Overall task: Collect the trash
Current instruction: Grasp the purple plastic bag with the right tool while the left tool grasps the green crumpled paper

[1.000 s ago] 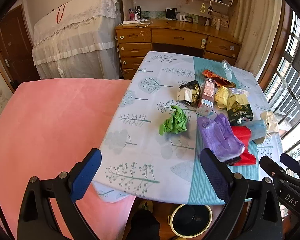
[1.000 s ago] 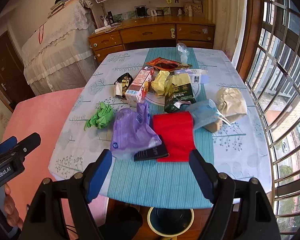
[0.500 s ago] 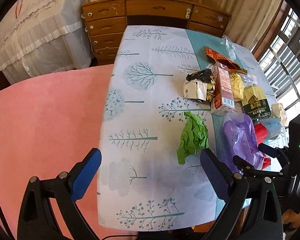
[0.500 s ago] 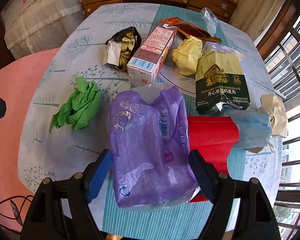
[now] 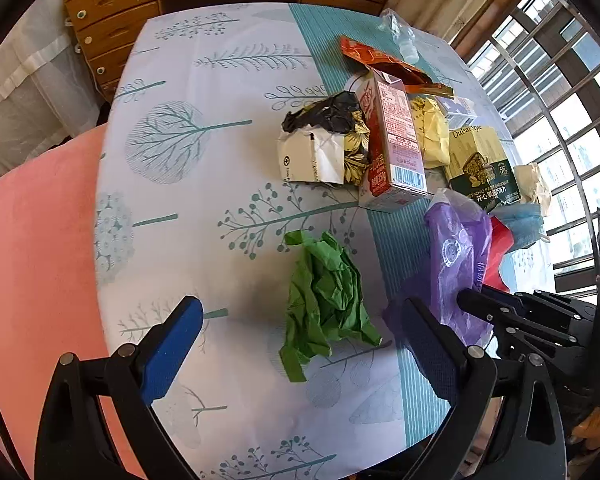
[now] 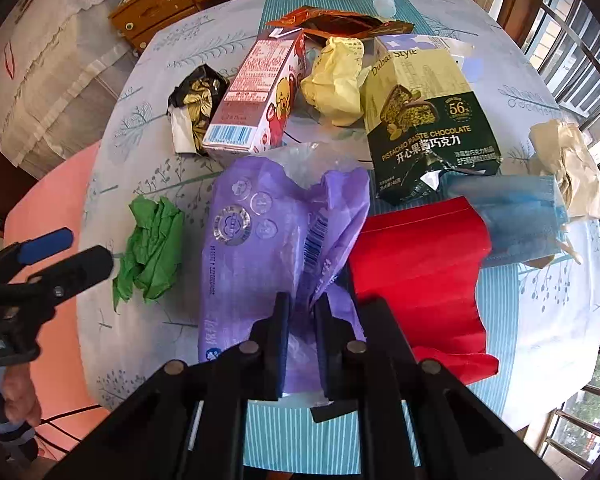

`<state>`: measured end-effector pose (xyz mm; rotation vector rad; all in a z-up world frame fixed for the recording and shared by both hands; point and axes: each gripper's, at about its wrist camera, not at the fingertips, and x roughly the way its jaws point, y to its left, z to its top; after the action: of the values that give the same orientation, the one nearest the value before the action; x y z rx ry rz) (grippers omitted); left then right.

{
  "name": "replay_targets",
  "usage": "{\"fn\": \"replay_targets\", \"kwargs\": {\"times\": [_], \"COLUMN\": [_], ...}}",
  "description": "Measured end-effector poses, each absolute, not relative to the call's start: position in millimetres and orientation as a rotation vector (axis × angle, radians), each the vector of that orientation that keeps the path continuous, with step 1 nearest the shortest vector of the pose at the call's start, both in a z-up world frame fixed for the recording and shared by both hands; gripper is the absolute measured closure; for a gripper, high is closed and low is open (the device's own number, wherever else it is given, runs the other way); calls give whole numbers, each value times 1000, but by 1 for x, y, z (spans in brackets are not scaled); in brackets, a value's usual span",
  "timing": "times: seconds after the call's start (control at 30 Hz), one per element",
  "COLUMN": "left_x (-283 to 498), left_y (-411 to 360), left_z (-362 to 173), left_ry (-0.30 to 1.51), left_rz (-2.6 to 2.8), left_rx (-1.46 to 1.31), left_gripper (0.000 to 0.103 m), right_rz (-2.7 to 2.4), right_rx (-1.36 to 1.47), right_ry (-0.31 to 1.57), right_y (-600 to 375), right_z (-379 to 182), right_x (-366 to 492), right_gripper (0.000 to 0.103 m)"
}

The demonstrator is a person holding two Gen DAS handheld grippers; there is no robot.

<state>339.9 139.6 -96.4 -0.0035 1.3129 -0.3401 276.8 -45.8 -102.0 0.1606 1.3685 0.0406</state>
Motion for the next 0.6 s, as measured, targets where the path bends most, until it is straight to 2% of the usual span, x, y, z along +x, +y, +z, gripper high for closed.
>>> {"fn": "replay_targets", "kwargs": {"times": [0.2, 0.27, 0.3, 0.37, 0.4, 0.43, 0.53, 0.6], "left_x": [354, 357, 358, 360, 360, 360, 359, 357], "left_y": [124, 120, 118, 115, 115, 115, 111, 106], "left_z": [-123, -132, -137, -148, -150, -150, -150, -150], "left_ry": [1378, 1407, 1425, 1462, 1468, 1466, 1447, 1424], "left_rz": [-335, -347, -351, -364, -387, -401, -416, -412], "left_rx": [50, 59, 64, 63, 34, 9, 4, 12], "left_gripper": [8, 23, 28, 46, 49, 59, 69, 71], "right_rz": [48, 50, 51, 54, 55, 54, 65, 70], "right_rx": [262, 281, 292, 310, 311, 309, 305, 294], "right_ry": [1330, 1307, 1298, 1275, 1268, 1259, 1235, 1222], "right_y": [-59, -61, -62, -65, -66, -67, -70, -71], "right_z": [-81, -74, -70, -63, -59, -56, -48, -43], "right_x": [272, 271, 270, 264, 263, 260, 254, 250], "right_gripper": [94, 95, 95, 95, 95, 96, 96, 96]}}
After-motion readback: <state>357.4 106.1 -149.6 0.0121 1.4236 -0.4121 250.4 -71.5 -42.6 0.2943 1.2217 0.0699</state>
